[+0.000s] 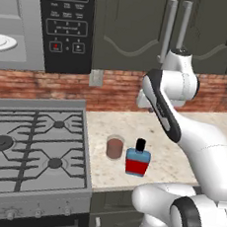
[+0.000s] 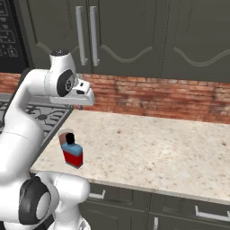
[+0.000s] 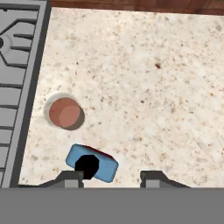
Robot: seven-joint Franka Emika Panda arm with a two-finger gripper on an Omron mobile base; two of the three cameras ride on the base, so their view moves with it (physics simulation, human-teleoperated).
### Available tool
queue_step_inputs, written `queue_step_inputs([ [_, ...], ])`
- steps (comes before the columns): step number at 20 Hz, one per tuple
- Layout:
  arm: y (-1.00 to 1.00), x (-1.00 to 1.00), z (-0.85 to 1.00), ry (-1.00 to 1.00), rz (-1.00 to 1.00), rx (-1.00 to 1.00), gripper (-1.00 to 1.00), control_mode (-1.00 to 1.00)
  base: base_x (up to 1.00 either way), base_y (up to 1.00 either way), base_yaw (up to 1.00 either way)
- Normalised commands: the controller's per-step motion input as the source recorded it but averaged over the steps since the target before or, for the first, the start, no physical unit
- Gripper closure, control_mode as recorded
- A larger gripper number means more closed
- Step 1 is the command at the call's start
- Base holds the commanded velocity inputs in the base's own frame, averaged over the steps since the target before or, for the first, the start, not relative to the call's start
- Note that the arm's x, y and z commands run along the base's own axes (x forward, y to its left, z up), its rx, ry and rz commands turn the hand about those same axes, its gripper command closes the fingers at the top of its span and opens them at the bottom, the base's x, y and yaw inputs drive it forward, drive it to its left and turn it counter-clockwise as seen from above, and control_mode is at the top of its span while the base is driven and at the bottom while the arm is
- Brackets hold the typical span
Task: Place the microwavable item in the microwave. Then, close the microwave door and press the start button.
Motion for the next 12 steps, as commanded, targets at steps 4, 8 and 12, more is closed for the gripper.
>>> queue_step_inputs([
  [4,0.11,-0.23,-0.03,-0.01,0.01,-0.01,-1.0,-1.0,0.0,0.0,0.0],
  [8,0.75,-0.41,-0.54,0.08,0.02,-0.18,-1.0,-1.0,0.0,0.0,0.0],
  [12,0.99,0.03,-0.65,0.29,0.0,-0.24,-1.0,-1.0,0.0,0.0,0.0],
])
